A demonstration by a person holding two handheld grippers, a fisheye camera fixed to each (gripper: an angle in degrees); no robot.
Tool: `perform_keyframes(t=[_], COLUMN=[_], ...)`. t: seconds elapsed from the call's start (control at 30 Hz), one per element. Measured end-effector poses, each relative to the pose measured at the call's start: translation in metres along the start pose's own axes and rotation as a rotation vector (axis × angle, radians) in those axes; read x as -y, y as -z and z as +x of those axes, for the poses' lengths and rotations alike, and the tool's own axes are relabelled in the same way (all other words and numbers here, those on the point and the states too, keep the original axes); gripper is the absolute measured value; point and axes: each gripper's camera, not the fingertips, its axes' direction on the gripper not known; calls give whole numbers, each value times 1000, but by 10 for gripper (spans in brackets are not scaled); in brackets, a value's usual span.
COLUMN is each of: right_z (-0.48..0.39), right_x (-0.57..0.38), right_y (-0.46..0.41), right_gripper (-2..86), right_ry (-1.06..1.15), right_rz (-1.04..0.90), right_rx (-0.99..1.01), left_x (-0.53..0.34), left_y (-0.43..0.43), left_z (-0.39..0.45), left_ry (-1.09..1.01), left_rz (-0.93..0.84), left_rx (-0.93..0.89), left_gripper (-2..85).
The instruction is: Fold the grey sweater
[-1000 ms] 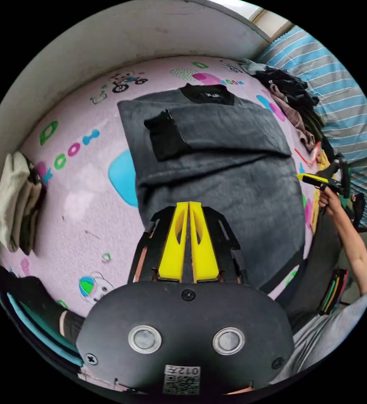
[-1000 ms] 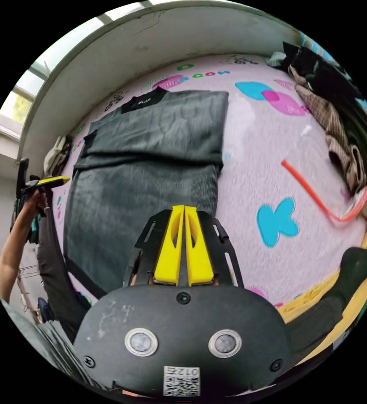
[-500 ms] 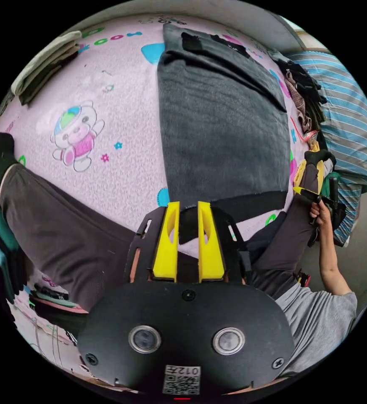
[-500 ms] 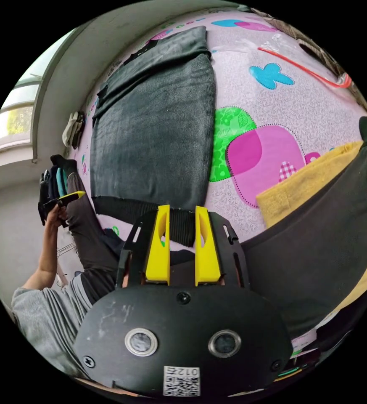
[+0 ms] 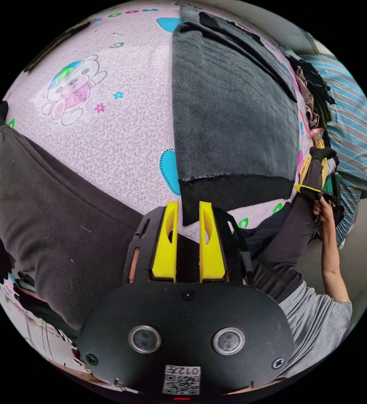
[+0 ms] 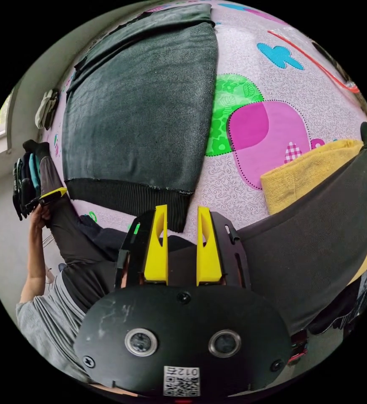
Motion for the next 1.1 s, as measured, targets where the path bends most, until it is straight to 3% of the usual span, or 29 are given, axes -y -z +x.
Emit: perform_keyframes(t=[0.4,0.63,0.7,0.9,1.1], right_z=[-8,12,20,68,151], right_x=[12,9,7,-14,-60], right_y=[-64,-106,-116,-134,-140], right_gripper=[95,56,24,-8,-7], right_ry=[62,77,80,73,31], right_rz=[-55,-69,-72,-7,175], right_rx=[-124,-148,-151,36,441], left_x=[-13,-32,-36,-67,-123], left_y=[-37,-53,-61,-56,-34], left_z=[-33,-66,-80,-132,-197], left_ry=[-42,-54,-67,-104,-200], left_rz=[-57,-66,-93,-38,148], left_rx=[21,73,7,-172,-455], left_gripper=[63,22,15,7,9])
